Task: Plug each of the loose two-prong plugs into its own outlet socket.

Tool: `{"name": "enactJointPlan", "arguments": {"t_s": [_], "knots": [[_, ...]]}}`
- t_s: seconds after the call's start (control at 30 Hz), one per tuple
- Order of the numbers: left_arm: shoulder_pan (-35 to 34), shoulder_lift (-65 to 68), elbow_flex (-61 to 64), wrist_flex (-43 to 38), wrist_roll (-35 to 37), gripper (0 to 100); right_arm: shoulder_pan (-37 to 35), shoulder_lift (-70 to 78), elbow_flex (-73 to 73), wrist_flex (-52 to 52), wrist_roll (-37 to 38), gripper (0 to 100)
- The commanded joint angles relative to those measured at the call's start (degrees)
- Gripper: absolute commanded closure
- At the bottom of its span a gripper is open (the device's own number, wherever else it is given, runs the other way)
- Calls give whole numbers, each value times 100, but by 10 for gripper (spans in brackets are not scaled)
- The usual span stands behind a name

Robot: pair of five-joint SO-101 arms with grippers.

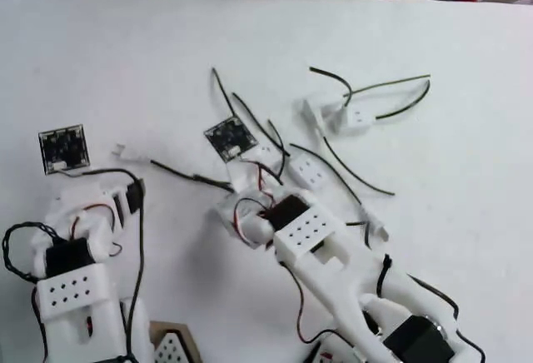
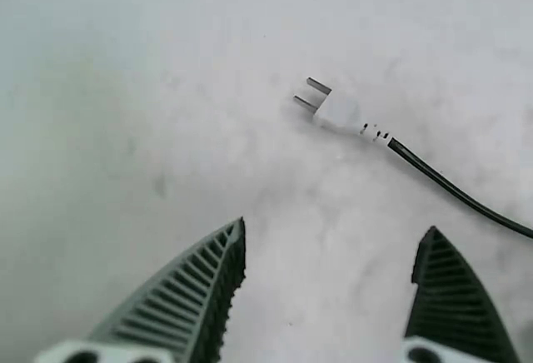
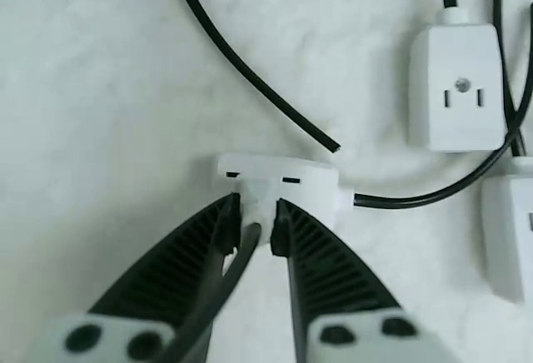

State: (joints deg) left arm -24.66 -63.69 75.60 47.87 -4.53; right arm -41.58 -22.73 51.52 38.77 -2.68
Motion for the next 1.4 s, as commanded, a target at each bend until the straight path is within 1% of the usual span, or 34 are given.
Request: {"name": "enactJointPlan", "arguments": {"t_s": [0.0,0.17,0.3,0.47,0.57,0.7,0.83,0.9,1.0,1.13,1.23,1.37], "knots": [[-22,-119,-53,-105,35,684,-110,-13,-167,66,18,981],[-22,-119,-53,-105,35,684,-295,-4,-193,22,-18,981],[-22,-119,-53,-105,35,684,-303,31,-316,31,-290,981],[-22,-119,-53,-105,35,684,-268,673,-501,-4,-308,981],[-31,-119,-53,-105,35,684,-84,998,-738,40,-316,981],[-31,-119,-53,-105,35,684,110,954,-818,224,-316,981],[-31,-119,-53,-114,35,684,110,664,-826,435,-316,981],[-31,-119,-53,-114,35,684,101,541,-818,497,-475,981],[-31,-119,-53,-114,35,684,84,541,-818,523,-721,981],[-31,-119,-53,-123,35,684,-171,734,-809,505,-774,981],[-31,-119,-53,-123,35,684,-321,936,-835,479,-1037,981],[-31,-119,-53,-123,35,684,-330,1033,-835,523,-1037,981]]}}
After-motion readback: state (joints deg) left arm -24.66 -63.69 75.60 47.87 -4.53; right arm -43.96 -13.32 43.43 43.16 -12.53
